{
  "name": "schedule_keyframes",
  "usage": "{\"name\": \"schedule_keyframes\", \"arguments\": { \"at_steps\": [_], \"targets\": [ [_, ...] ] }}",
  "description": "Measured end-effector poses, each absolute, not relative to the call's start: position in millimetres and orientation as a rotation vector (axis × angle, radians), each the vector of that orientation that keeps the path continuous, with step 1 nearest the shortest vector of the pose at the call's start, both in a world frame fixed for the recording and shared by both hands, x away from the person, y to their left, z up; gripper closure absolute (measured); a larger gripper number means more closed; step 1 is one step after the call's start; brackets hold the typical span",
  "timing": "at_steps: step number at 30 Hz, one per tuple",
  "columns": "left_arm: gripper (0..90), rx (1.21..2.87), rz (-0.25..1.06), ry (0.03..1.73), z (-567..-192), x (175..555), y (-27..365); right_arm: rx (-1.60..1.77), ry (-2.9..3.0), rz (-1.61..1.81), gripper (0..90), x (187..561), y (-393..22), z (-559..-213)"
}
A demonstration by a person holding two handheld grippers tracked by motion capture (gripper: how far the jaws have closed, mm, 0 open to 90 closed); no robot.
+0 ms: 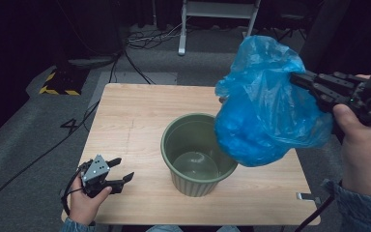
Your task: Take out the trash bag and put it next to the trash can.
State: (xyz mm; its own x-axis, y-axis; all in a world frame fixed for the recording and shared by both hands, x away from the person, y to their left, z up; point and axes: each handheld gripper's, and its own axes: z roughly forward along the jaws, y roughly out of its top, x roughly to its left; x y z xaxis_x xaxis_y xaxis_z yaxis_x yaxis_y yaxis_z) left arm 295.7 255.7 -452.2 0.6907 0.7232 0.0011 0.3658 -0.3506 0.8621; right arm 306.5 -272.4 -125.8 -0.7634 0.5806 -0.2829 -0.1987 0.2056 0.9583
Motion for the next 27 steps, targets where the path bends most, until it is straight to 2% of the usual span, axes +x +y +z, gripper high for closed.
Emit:
{"name": "schedule_keyframes", "arguments": {
  "at_steps": [9,13,27],
  "targets": [
    [30.0,1.983,0.470,0.860,-457.1,293.1,257.6,0.429,1.860,1.533,89.4,304.7,-299.6,-133.4],
    [30.0,1.982,0.461,0.870,-458.7,292.3,258.0,0.487,1.889,1.517,89.4,313.7,-314.3,-153.7],
    [29.8,2.005,0.475,0.908,-463.4,288.1,263.7,0.628,1.995,1.475,89.3,345.3,-325.4,-219.1]
  ]
}}
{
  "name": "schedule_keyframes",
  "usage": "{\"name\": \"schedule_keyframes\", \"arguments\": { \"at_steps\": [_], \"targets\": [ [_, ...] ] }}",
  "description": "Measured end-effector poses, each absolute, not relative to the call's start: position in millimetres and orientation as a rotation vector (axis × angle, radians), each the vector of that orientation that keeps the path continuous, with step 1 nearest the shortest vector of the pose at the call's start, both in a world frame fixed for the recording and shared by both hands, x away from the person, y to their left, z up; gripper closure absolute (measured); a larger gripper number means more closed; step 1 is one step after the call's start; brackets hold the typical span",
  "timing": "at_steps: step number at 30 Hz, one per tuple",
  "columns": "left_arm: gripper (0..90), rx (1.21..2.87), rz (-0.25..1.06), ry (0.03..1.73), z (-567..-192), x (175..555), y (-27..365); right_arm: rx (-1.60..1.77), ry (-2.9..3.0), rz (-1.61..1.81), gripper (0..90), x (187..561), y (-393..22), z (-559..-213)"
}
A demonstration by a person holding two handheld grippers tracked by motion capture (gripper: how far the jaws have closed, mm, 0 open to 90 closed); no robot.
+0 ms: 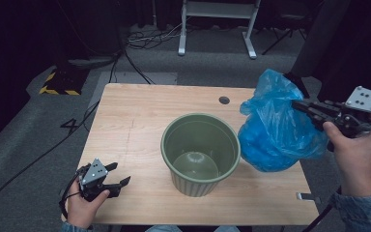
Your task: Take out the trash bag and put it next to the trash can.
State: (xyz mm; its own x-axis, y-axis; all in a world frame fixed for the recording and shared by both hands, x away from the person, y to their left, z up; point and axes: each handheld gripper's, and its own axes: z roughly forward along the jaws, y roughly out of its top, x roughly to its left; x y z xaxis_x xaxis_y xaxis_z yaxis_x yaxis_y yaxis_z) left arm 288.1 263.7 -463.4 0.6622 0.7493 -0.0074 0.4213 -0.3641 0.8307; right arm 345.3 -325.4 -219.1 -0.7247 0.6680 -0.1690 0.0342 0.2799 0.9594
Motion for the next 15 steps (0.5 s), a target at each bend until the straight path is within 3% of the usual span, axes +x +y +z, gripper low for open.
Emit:
{"name": "schedule_keyframes", "arguments": {
  "at_steps": [15],
  "targets": [
    [29.7,2.007,0.477,0.927,-466.1,282.0,268.3,0.700,2.117,1.471,89.2,380.9,-309.3,-282.6]
  ]
}}
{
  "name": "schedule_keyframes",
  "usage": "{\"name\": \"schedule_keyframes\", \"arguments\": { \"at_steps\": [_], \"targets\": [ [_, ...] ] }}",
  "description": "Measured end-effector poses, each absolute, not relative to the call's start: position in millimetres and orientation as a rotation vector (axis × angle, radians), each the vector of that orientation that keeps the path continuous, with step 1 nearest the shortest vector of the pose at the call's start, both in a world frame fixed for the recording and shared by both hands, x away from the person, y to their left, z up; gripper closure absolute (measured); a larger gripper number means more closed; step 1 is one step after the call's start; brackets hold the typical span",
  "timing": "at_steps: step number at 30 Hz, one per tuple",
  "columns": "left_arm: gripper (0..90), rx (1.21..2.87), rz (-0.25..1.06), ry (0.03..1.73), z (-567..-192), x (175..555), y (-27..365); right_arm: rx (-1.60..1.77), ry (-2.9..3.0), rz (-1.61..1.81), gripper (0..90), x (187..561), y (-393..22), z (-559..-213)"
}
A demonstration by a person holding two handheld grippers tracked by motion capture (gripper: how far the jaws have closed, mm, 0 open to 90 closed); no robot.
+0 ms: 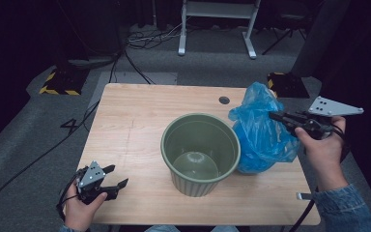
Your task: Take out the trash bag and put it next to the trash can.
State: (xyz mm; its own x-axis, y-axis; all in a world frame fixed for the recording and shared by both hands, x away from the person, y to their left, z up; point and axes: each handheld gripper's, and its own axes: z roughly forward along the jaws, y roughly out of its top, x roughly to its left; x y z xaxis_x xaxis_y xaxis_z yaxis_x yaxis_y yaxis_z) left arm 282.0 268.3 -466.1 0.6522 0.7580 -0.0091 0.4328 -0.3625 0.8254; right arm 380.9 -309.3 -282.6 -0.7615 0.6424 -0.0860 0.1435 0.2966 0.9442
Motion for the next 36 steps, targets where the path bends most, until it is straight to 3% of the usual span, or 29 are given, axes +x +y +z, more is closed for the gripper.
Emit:
{"name": "schedule_keyframes", "arguments": {
  "at_steps": [9,11,14,17,26,36],
  "targets": [
    [29.1,2.013,0.469,0.925,-467.5,282.4,267.2,0.754,2.165,1.457,86.2,391.5,-304.2,-309.7],
    [29.1,2.012,0.467,0.926,-467.7,282.7,266.5,0.774,2.161,1.456,77.1,390.9,-305.1,-311.4],
    [29.1,2.017,0.466,0.922,-468.3,283.2,266.4,0.830,2.124,1.450,51.6,388.6,-305.6,-312.5],
    [29.1,2.019,0.464,0.923,-468.9,283.2,266.3,0.850,2.093,1.438,39.8,383.3,-307.2,-313.7],
    [29.0,2.035,0.462,0.914,-469.9,283.9,262.2,0.877,2.060,1.447,30.5,353.0,-330.3,-318.0],
    [28.7,2.058,0.467,0.931,-474.4,284.3,263.0,0.887,2.069,1.432,28.5,318.2,-354.7,-326.7]
  ]
}}
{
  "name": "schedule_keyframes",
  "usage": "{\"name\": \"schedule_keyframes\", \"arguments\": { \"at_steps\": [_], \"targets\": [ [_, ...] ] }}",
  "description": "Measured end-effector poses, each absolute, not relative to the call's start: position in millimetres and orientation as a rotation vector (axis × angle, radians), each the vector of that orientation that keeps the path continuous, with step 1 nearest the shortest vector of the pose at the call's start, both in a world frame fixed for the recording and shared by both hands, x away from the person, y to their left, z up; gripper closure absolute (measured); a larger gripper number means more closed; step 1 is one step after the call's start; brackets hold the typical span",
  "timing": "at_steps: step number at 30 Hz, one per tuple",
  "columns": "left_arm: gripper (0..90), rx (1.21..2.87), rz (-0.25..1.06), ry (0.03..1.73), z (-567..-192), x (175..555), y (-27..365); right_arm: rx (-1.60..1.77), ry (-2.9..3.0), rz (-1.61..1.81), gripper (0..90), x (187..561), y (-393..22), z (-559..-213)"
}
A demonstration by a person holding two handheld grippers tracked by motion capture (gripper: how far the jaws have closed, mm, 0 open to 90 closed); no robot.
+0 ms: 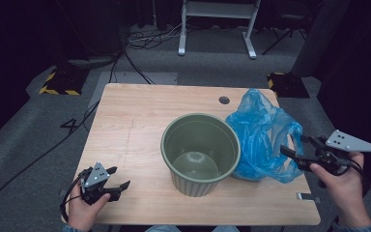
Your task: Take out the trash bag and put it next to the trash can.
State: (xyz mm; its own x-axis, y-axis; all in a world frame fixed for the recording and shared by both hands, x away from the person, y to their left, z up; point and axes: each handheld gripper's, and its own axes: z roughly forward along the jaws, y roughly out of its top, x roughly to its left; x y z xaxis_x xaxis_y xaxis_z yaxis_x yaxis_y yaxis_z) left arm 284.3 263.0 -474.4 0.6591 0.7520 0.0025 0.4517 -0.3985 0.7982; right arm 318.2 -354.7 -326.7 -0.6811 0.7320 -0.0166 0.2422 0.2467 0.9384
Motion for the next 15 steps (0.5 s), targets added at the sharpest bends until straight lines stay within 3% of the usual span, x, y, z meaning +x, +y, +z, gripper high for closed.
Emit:
{"name": "schedule_keyframes", "arguments": {
  "at_steps": [15],
  "targets": [
    [28.0,2.091,0.457,0.957,-482.5,283.5,264.6,1.026,2.100,1.355,25.8,288.3,-400.2,-378.3]
  ]
}}
